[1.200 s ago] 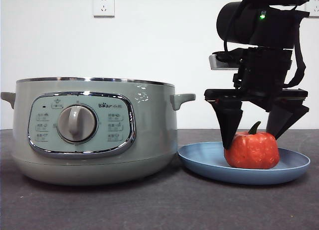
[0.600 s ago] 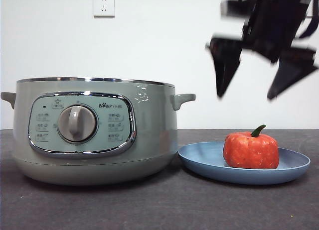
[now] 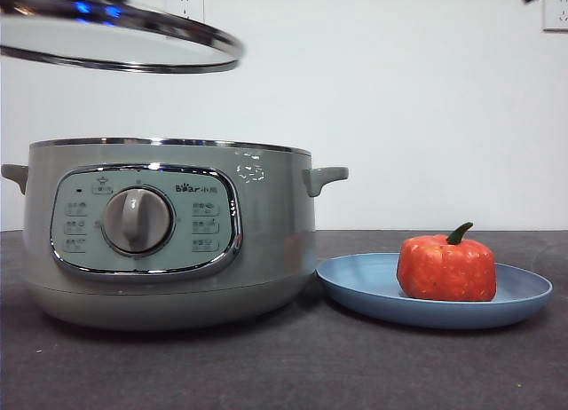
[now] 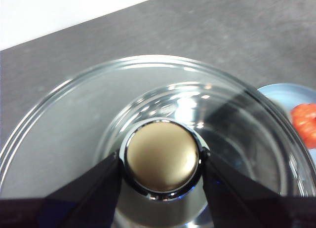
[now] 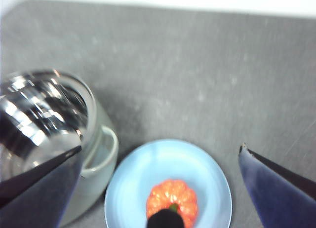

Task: Take the pumpkin out from the steamer,put the pumpkin in the blue plate,close the lid

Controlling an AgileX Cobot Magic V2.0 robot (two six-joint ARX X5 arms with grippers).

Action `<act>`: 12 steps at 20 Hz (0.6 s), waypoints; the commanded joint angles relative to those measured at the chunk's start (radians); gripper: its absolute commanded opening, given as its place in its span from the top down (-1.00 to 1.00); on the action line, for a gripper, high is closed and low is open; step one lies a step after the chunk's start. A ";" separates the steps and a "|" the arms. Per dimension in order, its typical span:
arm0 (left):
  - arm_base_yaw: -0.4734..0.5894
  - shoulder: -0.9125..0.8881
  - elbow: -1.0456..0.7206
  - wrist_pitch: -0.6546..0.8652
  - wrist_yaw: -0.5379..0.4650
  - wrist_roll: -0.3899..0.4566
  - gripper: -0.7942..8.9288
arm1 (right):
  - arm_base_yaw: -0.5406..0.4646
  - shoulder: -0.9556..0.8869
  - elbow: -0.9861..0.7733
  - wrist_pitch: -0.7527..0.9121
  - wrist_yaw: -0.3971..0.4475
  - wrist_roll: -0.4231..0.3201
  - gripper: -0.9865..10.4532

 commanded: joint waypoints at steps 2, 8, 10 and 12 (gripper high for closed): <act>-0.008 0.066 0.005 0.082 0.008 -0.013 0.85 | 0.001 -0.045 -0.008 -0.005 0.001 -0.002 -0.11; -0.037 0.203 0.005 0.149 0.058 -0.021 0.85 | 0.001 -0.062 -0.008 -0.010 0.003 -0.002 -0.11; -0.047 0.233 0.005 0.157 0.059 -0.021 0.85 | 0.001 -0.062 -0.008 -0.010 0.005 -0.002 -0.11; -0.052 0.260 0.004 0.160 0.059 -0.021 0.85 | 0.001 -0.062 -0.008 -0.010 0.006 -0.002 -0.11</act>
